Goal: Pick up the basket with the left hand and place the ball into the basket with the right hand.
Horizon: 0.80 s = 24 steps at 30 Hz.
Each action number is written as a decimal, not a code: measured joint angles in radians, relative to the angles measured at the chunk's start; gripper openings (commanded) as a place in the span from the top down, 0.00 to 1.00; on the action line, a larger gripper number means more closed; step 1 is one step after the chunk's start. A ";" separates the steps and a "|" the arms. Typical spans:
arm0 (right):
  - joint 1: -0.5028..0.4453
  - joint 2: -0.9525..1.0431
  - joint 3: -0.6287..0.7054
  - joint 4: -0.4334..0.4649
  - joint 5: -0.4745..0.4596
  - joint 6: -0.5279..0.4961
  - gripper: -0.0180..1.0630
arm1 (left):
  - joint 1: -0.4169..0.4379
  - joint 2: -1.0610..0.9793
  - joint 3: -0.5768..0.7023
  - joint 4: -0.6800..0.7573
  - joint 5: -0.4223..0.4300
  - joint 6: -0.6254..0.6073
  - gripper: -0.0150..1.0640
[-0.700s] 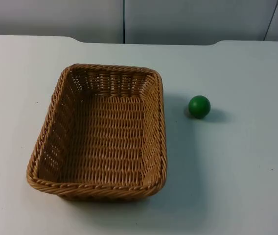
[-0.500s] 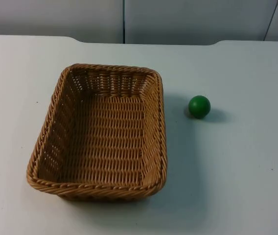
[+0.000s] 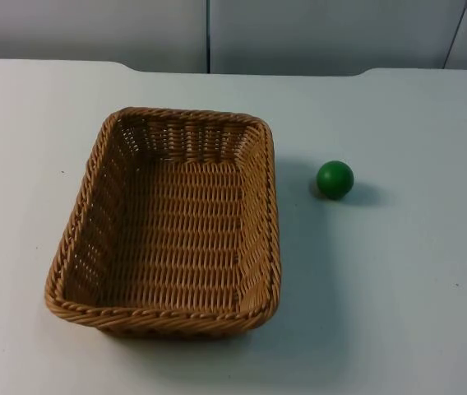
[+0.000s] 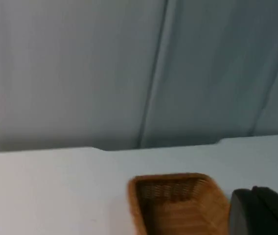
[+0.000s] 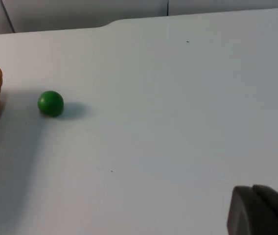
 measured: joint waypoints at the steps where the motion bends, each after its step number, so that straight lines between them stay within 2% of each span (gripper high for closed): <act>1: 0.000 0.000 0.000 0.000 0.000 0.000 0.98 | 0.000 0.079 0.000 -0.112 0.036 0.034 0.99; 2: 0.000 0.000 0.000 0.000 0.000 0.000 0.98 | 0.000 0.149 0.000 -0.184 0.080 0.072 0.99; 3: 0.000 0.000 0.000 0.000 0.000 0.000 0.98 | 0.000 0.149 0.000 -0.184 0.080 0.072 0.99; 5: 0.000 0.000 0.000 0.000 0.002 0.000 0.98 | 0.000 0.288 0.000 -0.303 0.163 0.146 0.99; 7: 0.000 0.000 0.000 0.000 0.002 0.000 0.98 | 0.000 0.442 0.000 -0.401 0.205 0.239 0.99; 8: 0.000 0.000 0.000 0.000 0.002 0.000 0.98 | 0.000 0.442 0.000 -0.401 0.205 0.239 0.99; 11: 0.000 0.000 0.000 0.000 0.002 0.000 0.98 | 0.000 0.686 0.000 -0.574 0.212 0.403 0.99; 13: 0.000 0.000 0.000 0.000 0.002 0.000 0.98 | 0.000 0.709 0.000 -0.596 0.210 0.421 0.99; 14: 0.000 0.000 0.000 0.000 0.002 0.000 0.98 | 0.000 0.816 0.000 -0.639 0.198 0.462 0.99; 18: 0.000 0.000 0.000 0.000 0.002 0.000 0.98 | -0.005 1.078 -0.043 -0.657 0.150 0.506 0.99; 20: 0.000 0.000 0.000 0.000 0.002 0.000 0.98 | -0.014 1.138 -0.070 -0.641 0.129 0.504 0.99; 24: 0.000 0.000 0.000 0.000 0.002 0.000 0.98 | -0.082 1.283 -0.169 -0.537 0.075 0.427 0.99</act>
